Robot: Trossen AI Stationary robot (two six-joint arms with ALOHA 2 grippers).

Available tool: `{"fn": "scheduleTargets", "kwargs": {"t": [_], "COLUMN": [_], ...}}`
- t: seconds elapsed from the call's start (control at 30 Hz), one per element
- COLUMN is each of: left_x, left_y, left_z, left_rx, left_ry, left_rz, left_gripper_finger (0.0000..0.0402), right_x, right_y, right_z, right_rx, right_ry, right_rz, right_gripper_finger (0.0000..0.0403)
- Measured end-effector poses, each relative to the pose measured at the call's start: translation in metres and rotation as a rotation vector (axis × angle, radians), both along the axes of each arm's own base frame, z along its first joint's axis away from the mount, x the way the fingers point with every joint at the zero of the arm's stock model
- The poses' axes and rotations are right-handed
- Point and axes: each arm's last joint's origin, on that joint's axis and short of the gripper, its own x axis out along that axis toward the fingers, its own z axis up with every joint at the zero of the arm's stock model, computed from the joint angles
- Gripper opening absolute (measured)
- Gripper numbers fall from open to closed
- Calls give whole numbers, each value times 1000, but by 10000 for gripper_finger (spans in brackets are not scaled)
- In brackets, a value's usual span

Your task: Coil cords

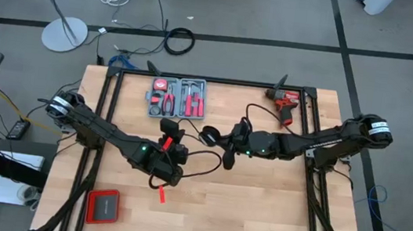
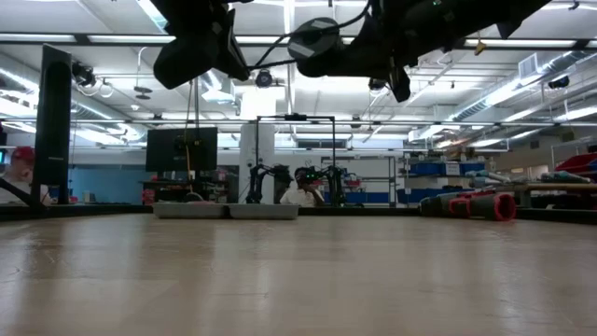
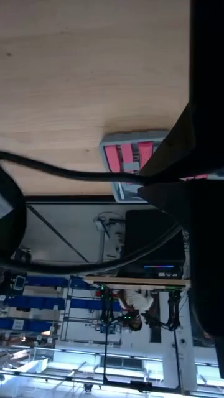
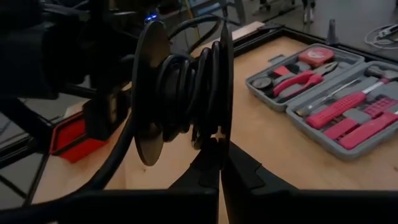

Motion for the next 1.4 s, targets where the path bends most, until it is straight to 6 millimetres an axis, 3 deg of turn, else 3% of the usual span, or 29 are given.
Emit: {"fn": "scheduleTargets", "kwargs": {"t": [0.23, 0.7, 0.93, 1.1, 1.4], "left_x": [4, 38, 55, 65, 69], "left_y": [-3, -10, -19, -17, -16], "left_z": [2, 18, 3, -9, -4], "left_rx": [14, -106, -40, -1, 62], "left_ry": [-12, -199, -154, -151, -156], "left_rz": [-29, -211, -294, -257, -271], "left_gripper_finger": [1, 1, 4, 28, 77], "right_x": [-8, -15, -18, -19, -19], "right_y": [4, 8, 6, 8, 10], "right_z": [0, -11, -15, -18, -17], "right_rx": [23, 58, 42, 38, 40], "right_ry": [72, 200, 249, 265, 255], "right_rz": [88, 89, 47, 49, 51], "right_gripper_finger": [0, 0, 0, 0, 0]}}
